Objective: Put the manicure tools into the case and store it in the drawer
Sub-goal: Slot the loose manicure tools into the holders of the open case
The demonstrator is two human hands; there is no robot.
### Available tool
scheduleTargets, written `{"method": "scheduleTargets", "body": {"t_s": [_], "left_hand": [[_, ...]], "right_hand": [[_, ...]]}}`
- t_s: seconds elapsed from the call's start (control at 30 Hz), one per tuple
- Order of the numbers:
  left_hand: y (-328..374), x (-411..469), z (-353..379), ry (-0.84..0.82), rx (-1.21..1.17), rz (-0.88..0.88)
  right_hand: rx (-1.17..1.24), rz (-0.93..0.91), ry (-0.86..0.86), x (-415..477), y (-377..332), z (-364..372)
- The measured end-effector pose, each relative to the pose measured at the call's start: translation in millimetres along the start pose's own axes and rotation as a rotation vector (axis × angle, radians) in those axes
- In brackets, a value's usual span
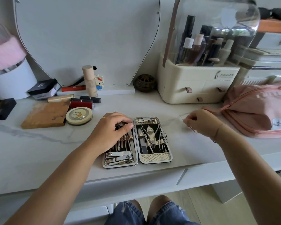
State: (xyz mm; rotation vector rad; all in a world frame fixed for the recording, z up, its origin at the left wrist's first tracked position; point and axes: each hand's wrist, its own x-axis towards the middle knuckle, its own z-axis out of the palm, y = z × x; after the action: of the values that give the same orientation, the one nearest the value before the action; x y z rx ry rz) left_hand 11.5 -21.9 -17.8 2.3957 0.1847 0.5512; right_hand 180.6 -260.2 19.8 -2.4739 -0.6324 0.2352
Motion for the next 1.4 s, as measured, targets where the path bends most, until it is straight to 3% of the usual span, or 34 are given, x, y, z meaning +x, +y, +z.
{"method": "scheduleTargets", "body": {"t_s": [0.1,0.2,0.57,0.83,1.13,1.4], "left_hand": [[-2.0,0.9,0.6,-0.003,-0.001,-0.001],[-3.1,1.1,0.7,-0.003,-0.001,-0.003],[-2.2,0.7,0.3,-0.005,0.013,-0.002],[-2.4,1.2,0.3,-0.009,0.015,-0.005],[-1.8,0.9,0.0,-0.006,0.002,-0.007],[-1.6,0.9,-0.1,-0.007,0.002,-0.003]], "right_hand": [[0.635,-0.013,-0.135,-8.5,-23.0,7.3],[0.781,-0.033,-0.227,-8.7,-34.2,21.3],[0.602,-0.163,-0.062,-2.3,-34.3,48.3],[0.485,-0.256,-0.088,-2.6,-35.4,46.8],[0.390,-0.266,-0.120,-5.0,-36.5,46.1],[0.275,-0.244,0.002,-19.7,-28.2,48.3]]}}
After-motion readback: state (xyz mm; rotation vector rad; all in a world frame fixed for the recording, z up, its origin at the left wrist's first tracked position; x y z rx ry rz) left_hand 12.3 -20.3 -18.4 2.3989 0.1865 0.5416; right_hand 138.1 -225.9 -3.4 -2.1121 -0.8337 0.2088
